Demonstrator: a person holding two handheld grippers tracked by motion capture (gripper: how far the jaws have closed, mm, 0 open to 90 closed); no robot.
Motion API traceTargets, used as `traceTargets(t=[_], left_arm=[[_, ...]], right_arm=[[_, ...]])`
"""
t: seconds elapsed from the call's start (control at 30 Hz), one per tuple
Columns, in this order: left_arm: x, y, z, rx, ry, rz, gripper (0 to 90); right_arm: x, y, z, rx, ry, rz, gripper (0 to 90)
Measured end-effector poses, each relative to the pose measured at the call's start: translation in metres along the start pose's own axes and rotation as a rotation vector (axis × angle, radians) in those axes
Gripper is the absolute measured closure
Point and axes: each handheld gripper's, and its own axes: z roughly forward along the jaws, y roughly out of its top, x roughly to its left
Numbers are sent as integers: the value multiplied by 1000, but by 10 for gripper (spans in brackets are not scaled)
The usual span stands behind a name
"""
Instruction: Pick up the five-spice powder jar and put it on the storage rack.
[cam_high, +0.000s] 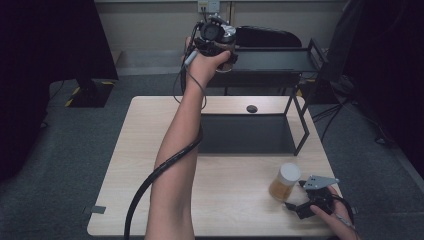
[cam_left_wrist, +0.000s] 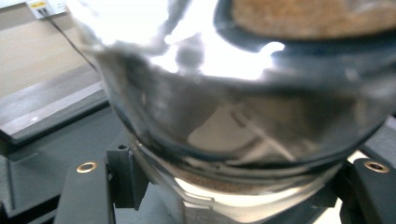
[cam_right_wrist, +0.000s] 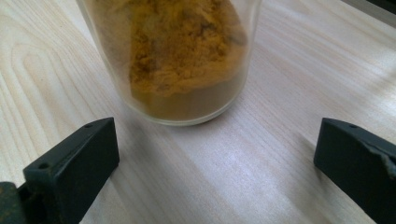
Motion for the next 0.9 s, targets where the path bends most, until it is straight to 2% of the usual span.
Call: traceTargets(t=[0.17,0.23,0.4,0.73,0.9], left_arm=[[5,0,4,-6,14,-20,317],[8,1,8,9,26,-27,317],[12,-3,10,0,26,-46,317],[7,-3,15,5,45,-38,316],[10,-8,18,-6,39,-55,316]], right_arm=[[0,0,0,0,0,0,0],[0,0,0,0,0,0,0],[0,0,0,0,0,0,0],[1,0,0,0,0,1,0],[1,-1,-1,0,0,0,0]])
